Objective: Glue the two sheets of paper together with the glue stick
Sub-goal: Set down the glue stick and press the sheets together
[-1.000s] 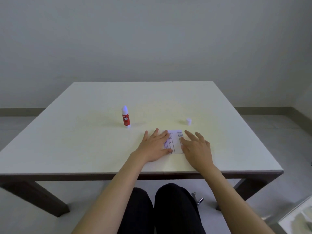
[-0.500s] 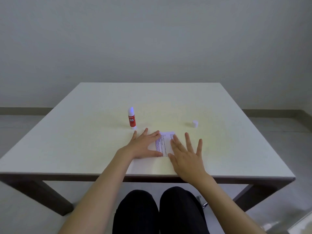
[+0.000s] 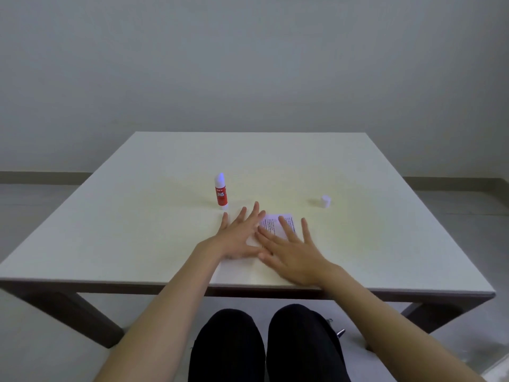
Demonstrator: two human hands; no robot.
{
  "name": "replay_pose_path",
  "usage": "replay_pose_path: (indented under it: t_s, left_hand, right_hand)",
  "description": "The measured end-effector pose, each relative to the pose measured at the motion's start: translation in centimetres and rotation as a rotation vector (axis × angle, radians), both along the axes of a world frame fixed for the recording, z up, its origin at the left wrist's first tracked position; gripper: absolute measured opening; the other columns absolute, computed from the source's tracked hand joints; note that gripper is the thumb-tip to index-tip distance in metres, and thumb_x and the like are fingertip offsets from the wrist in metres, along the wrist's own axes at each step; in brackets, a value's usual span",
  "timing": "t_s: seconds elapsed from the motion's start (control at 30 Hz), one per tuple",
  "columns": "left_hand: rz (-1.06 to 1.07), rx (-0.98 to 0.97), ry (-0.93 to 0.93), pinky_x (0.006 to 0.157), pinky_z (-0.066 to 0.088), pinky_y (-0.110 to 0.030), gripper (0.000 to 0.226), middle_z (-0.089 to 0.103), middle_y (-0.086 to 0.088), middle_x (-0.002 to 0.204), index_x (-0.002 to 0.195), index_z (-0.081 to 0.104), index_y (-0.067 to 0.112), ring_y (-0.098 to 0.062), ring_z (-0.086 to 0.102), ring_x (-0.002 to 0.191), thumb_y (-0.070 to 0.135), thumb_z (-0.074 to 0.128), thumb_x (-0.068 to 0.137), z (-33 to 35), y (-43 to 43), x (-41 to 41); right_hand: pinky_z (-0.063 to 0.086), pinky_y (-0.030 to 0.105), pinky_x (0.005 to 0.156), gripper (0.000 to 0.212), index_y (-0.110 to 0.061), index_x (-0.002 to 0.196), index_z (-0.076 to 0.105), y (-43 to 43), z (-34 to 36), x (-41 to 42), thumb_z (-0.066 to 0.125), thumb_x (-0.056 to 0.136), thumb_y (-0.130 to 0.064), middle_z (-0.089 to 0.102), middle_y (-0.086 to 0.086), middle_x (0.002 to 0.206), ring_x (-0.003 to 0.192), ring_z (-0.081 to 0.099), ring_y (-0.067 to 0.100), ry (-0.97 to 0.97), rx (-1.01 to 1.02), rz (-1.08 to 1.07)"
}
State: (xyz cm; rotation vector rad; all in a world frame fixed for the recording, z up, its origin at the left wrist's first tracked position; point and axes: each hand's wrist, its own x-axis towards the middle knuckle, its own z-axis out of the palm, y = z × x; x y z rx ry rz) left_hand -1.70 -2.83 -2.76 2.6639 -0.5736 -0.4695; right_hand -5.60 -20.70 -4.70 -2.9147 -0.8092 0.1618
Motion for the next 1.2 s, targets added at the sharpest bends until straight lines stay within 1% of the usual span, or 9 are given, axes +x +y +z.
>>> replay_pose_path:
  t_s: [0.13, 0.33, 0.47, 0.57, 0.67, 0.87, 0.97, 1.03, 1.2]
  left_hand:
    - [0.009, 0.007, 0.014, 0.115, -0.018, -0.048, 0.105, -0.019, 0.012, 0.158, 0.15, -0.008, 0.03, -0.013, -0.02, 0.145, 0.064, 0.059, 0.076, 0.3, -0.2, -0.2]
    - [0.01, -0.015, 0.025, 0.115, -0.02, -0.047, 0.105, -0.006, 0.013, 0.16, 0.149, -0.013, 0.028, -0.013, -0.021, 0.145, 0.06, 0.058, 0.079, 0.0, -0.1, -0.1]
    - [0.004, 0.015, 0.035, 0.114, -0.02, -0.048, 0.109, -0.011, 0.004, 0.161, 0.148, -0.015, 0.03, -0.013, -0.025, 0.144, 0.067, 0.057, 0.075, 0.0, 0.0, 0.0]
    - [0.02, 0.006, 0.062, 0.114, -0.02, -0.047, 0.107, -0.011, -0.004, 0.161, 0.147, -0.014, 0.036, -0.014, -0.029, 0.142, 0.069, 0.056, 0.073, 0.1, 0.0, 0.1]
    - [-0.021, 0.025, 0.057, 0.114, -0.02, -0.046, 0.101, -0.007, 0.005, 0.161, 0.148, -0.01, 0.034, -0.012, -0.028, 0.142, 0.067, 0.053, 0.077, 0.1, 0.0, 0.1]
    - [-0.047, 0.094, 0.065, 0.114, -0.02, -0.049, 0.099, -0.011, 0.011, 0.16, 0.148, -0.013, 0.032, -0.015, -0.028, 0.143, 0.067, 0.049, 0.08, 0.5, 0.0, 0.2]
    - [-0.064, 0.117, 0.056, 0.114, -0.019, -0.052, 0.098, -0.015, 0.02, 0.157, 0.149, -0.012, 0.033, -0.017, -0.026, 0.143, 0.07, 0.046, 0.079, 0.6, 0.0, 0.1]
    - [-0.072, 0.134, 0.047, 0.113, -0.018, -0.053, 0.096, -0.016, 0.021, 0.157, 0.149, -0.011, 0.033, -0.018, -0.026, 0.144, 0.068, 0.046, 0.08, 0.6, 0.0, 0.1]
    - [-0.08, 0.157, 0.062, 0.113, -0.018, -0.055, 0.096, -0.018, 0.019, 0.157, 0.148, -0.013, 0.031, -0.02, -0.027, 0.143, 0.067, 0.045, 0.082, 0.7, -0.1, 0.3]
  right_hand:
    - [-0.024, 0.057, 0.108, 0.062, -0.035, 0.149, -0.006, -1.3, 1.8, 2.8, 0.005, 0.093, -0.06, -0.006, -0.019, 0.158, 0.144, -0.024, 0.023, 0.014, -0.096, -0.194]
    - [-0.032, 0.049, 0.102, 0.078, -0.038, 0.148, -0.007, -0.5, 0.3, 0.4, -0.006, 0.078, -0.075, -0.009, -0.021, 0.156, 0.143, -0.024, 0.02, 0.026, -0.025, 0.065]
    - [-0.023, 0.054, 0.109, 0.063, -0.034, 0.149, -0.007, -3.3, 2.1, 2.6, 0.006, 0.092, -0.06, -0.008, -0.018, 0.158, 0.144, -0.022, 0.021, 0.048, -0.108, -0.199]
    - [-0.026, 0.052, 0.109, 0.075, -0.029, 0.15, -0.006, -2.1, 2.1, 1.0, 0.005, 0.087, -0.069, -0.009, -0.015, 0.158, 0.142, -0.027, 0.019, 0.024, -0.08, -0.113]
    - [-0.029, 0.048, 0.108, 0.084, -0.035, 0.149, -0.006, -1.3, 0.2, -1.9, -0.001, 0.077, -0.078, -0.008, -0.019, 0.158, 0.14, -0.031, 0.014, 0.029, -0.019, 0.04]
    - [-0.021, 0.053, 0.112, 0.072, -0.03, 0.15, -0.005, -3.3, 2.5, 1.6, 0.006, 0.089, -0.066, -0.01, -0.017, 0.158, 0.143, -0.025, 0.02, 0.082, -0.098, -0.245]
    - [-0.024, 0.052, 0.111, 0.087, -0.03, 0.149, -0.008, -1.1, 0.8, -0.6, -0.001, 0.076, -0.078, -0.013, -0.018, 0.157, 0.139, -0.032, 0.014, 0.102, -0.032, -0.04]
    - [-0.025, 0.051, 0.111, 0.083, -0.036, 0.147, -0.01, -1.4, 0.4, -1.1, -0.003, 0.076, -0.078, -0.014, -0.022, 0.156, 0.139, -0.032, 0.013, 0.124, -0.001, 0.003]
    - [-0.022, 0.052, 0.112, 0.07, -0.031, 0.148, -0.01, -3.8, 2.7, 0.4, 0.008, 0.09, -0.064, -0.016, -0.018, 0.156, 0.142, -0.027, 0.019, 0.101, -0.102, -0.206]
